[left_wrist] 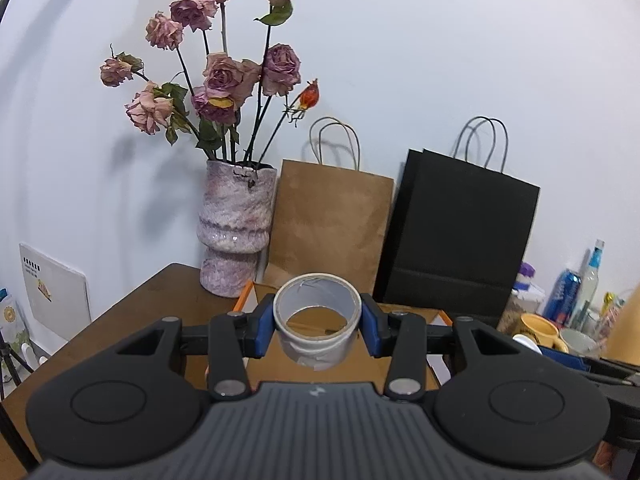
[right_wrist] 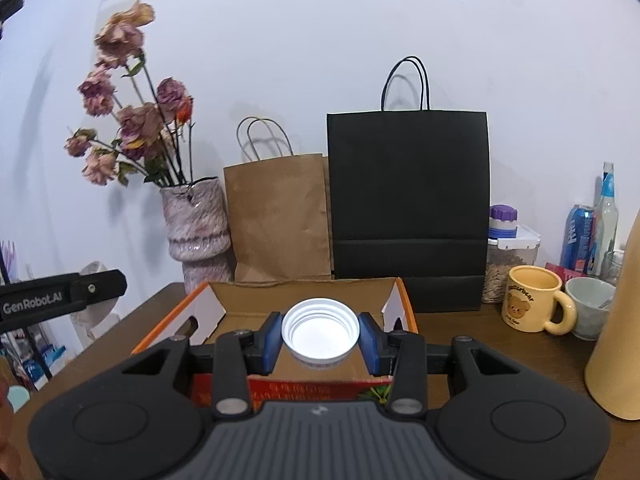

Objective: Organize rigid objects
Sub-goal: 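Carry the tape roll and cap over the red box with both grippers, then open both grippers to drop the tape roll and cap into the box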

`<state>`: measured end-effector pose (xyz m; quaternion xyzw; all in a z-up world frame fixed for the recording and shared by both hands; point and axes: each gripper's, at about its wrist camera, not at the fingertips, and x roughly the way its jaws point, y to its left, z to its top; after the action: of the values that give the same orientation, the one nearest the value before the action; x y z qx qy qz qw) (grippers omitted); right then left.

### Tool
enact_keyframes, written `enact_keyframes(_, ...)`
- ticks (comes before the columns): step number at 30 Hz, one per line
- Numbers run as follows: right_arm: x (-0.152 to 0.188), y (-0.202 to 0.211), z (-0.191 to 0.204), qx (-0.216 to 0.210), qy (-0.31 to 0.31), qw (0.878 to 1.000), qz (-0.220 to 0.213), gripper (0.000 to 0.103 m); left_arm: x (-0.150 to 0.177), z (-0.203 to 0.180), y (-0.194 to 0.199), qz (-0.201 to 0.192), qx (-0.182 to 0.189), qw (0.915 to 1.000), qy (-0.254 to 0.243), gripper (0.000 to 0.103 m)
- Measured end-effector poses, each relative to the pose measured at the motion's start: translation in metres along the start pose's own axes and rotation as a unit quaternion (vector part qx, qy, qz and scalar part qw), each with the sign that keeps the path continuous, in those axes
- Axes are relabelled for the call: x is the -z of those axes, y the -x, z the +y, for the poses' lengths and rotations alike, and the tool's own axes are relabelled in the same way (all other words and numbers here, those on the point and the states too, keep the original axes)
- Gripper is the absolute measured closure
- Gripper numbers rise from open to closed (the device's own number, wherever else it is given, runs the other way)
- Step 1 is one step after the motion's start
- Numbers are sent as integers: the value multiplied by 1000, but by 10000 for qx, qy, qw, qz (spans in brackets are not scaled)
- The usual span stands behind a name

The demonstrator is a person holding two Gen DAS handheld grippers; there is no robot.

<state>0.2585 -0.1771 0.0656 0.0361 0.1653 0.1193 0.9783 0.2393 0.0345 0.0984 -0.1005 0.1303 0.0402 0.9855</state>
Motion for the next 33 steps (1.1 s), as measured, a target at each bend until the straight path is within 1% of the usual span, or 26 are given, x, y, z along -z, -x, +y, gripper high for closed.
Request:
enact_keyframes(6,-11,-30,-6,-22,-110,9999,20,64,-9,2,-25,-18,-120,9999,85,59)
enact_keyframes(13,-22,-66,-15,130,-178,9998,33,64,-15,4,-62,64,-273,9996,78,60)
enact_keyframes(19,-26,-103,-23,155,-170,9994,249,64,-10,4,-101,345,-416,9985,-44,60)
enact_keyframes(25,-17,-136,-21,142,-50,9983,569,64,3,6,-137,736,-639,9950,-211,60)
enact_keyframes(28,-10,-148,-21,83,-68,9973,725,64,11,10,-149,902,-743,9928,-261,60)
enact_keyframes(33,2,-162,-17,172,71,9954,936,64,19,13,-160,1100,-862,9896,-348,60)
